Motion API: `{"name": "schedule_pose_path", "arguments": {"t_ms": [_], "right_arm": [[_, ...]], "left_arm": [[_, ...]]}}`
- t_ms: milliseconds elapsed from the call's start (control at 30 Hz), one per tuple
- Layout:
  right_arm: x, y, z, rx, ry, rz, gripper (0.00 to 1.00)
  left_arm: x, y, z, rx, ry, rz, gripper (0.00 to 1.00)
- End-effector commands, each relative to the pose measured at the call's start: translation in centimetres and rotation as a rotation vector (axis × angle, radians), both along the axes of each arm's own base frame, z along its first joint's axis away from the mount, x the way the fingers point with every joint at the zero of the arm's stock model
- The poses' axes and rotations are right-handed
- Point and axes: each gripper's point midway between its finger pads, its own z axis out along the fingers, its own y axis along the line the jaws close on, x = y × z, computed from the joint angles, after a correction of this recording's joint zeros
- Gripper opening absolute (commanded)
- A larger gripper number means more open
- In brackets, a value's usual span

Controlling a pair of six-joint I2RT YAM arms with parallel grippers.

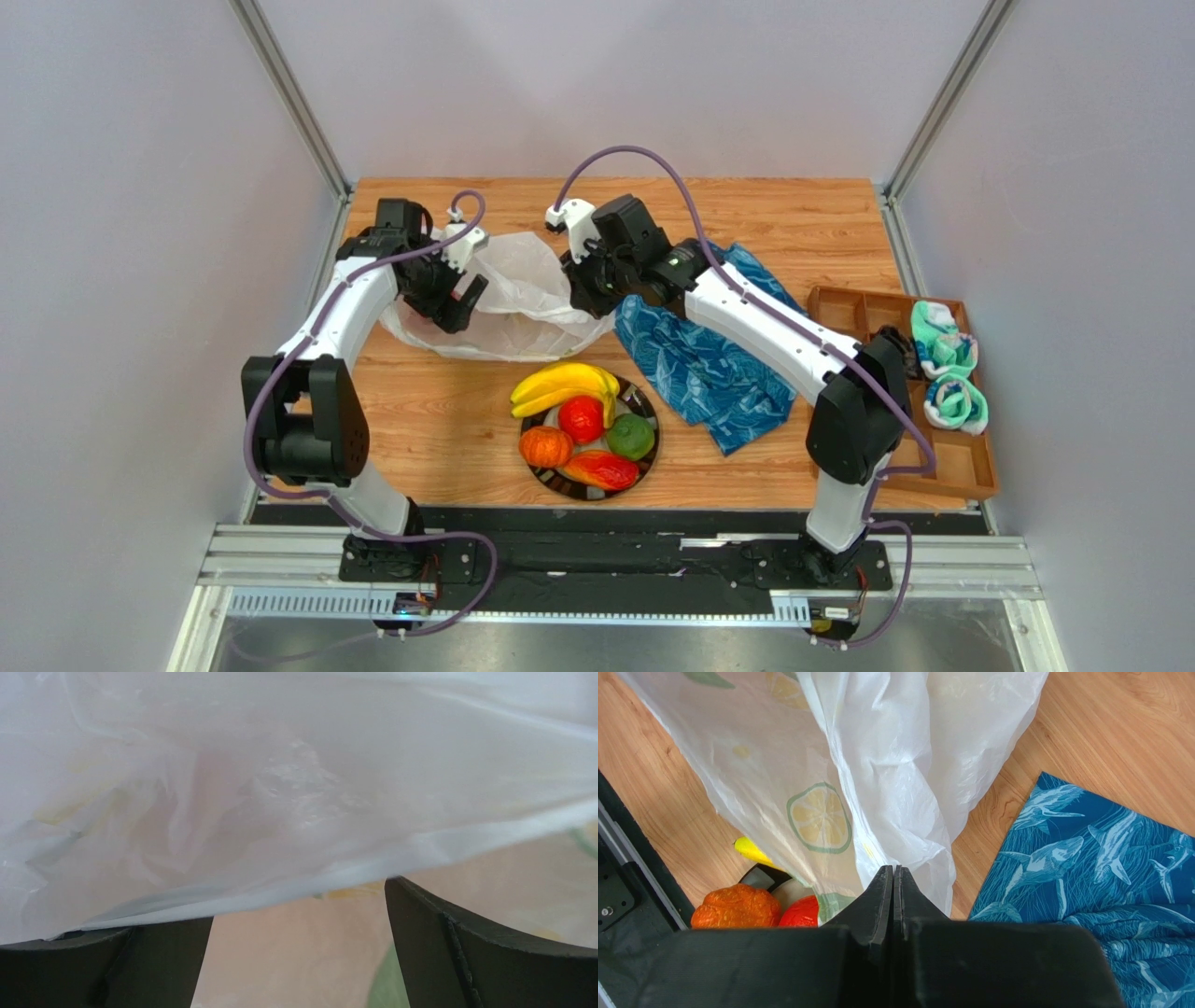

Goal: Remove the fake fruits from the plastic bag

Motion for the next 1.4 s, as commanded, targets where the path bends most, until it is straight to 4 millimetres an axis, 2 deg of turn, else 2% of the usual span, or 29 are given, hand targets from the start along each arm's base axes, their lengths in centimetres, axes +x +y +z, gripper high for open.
{"name": "schedule_pose_path", "arguments": {"t_ms": [0,33,100,133,200,233,267,300,333,367,433,500,600,633,700,733,800,833,900,933,1000,1033,1067,1167,1200,1267,1300,1333,1367], "right_arm": [[-1.8,-0.3,4.0,0.052,-0.073,0.042,0.00],[-2.1,-0.3,3.8,0.047,-0.067,0.050,0.00],[-2.9,-0.3,4.0,0.046,-0.066,0.068,0.00],[-3.1,-0.4,4.0,0.044,-0.063,0.071,0.00],[-3.8,-0.5,4.3,0.048,-0.056,0.079,0.00],[-4.2,-0.5,4.2,0.047,-0.046,0.085,0.00],[-4.6,-0.7,4.3,0.051,-0.043,0.088,0.00],[-5.0,-0.7,4.3,0.053,-0.040,0.096,0.00],[-5.4,-0.7,4.3,0.056,-0.035,0.103,0.00],[-5.9,-0.8,4.4,0.057,-0.036,0.109,0.00],[-6.1,-0.9,4.4,0.059,-0.031,0.111,0.00],[-6.1,-0.9,4.2,0.052,-0.032,0.113,0.00],[-5.5,-0.7,3.8,0.045,-0.038,0.107,0.00],[-5.3,-0.6,3.9,0.048,-0.043,0.105,0.00],[-5.0,-0.3,3.6,0.041,-0.042,0.104,0.00],[-4.7,-0.1,4.0,0.047,-0.051,0.100,0.00],[-4.2,0.1,3.7,0.037,-0.056,0.096,0.00],[-3.9,0.1,3.8,0.037,-0.060,0.090,0.00],[-3.5,0.5,3.3,0.030,-0.060,0.087,0.00],[-3.3,0.6,3.1,0.027,-0.063,0.087,0.00],[-2.6,1.0,2.6,0.013,-0.070,0.085,0.00],[-2.2,1.0,2.3,0.002,-0.077,0.076,0.00],[-1.8,1.2,2.0,-0.004,-0.080,0.073,0.00],[-0.6,1.5,1.2,-0.023,-0.080,0.051,0.00],[0.2,1.4,1.6,-0.021,-0.099,0.032,0.00],[1.1,1.5,1.2,-0.036,-0.106,0.022,0.00],[1.7,1.6,1.8,-0.030,-0.125,0.018,0.00],[2.5,1.5,1.2,-0.052,-0.138,0.014,0.00],[2.8,1.5,1.1,-0.061,-0.146,0.010,0.00]], "left_arm": [[6.9,2.1,3.2,0.106,-0.239,0.081,0.99],[7.9,2.3,2.0,0.114,-0.225,0.092,0.99],[9.5,2.8,2.2,0.139,-0.250,0.122,0.99],[10.4,2.8,1.2,0.144,-0.246,0.115,0.99],[11.9,2.8,1.0,0.153,-0.260,0.107,0.99],[12.5,3.1,-1.2,0.174,-0.216,0.112,0.99],[13.8,3.7,-0.6,0.201,-0.234,0.137,0.99],[14.3,3.7,-1.4,0.206,-0.216,0.137,0.99],[14.3,4.3,-3.9,0.240,-0.154,0.149,0.99],[15.2,4.5,-3.5,0.251,-0.159,0.155,0.99],[14.9,4.4,-5.2,0.253,-0.096,0.149,0.99],[14.8,4.2,-5.2,0.240,-0.093,0.140,0.97],[14.3,3.1,-4.4,0.182,-0.106,0.109,0.82],[13.9,2.6,-3.3,0.154,-0.117,0.106,0.72],[12.7,1.1,-2.2,0.075,-0.102,0.072,0.60],[12.1,0.1,-0.1,0.017,-0.126,0.053,0.53],[10.3,-0.7,1.4,-0.026,-0.102,0.034,0.47],[9.5,-1.1,3.4,-0.049,-0.121,0.029,0.43],[7.1,-2.1,5.1,-0.107,-0.085,-0.009,0.40],[6.0,-2.6,7.1,-0.143,-0.107,-0.034,0.39],[3.2,-4.7,8.9,-0.261,-0.065,-0.098,0.40],[1.8,-5.8,10.7,-0.326,-0.075,-0.139,0.39],[0.8,-6.3,11.6,-0.358,-0.068,-0.160,0.39],[-2.7,-8.1,13.7,-0.470,-0.015,-0.213,0.38],[-3.9,-8.4,14.1,-0.496,0.017,-0.220,0.31],[-5.4,-9.1,15.2,-0.544,0.025,-0.237,0.29],[-6.2,-9.4,15.5,-0.565,0.041,-0.242,0.29],[-7.3,-10.0,16.9,-0.613,0.022,-0.273,0.29],[-8.1,-10.5,17.2,-0.644,0.029,-0.285,0.25]]}}
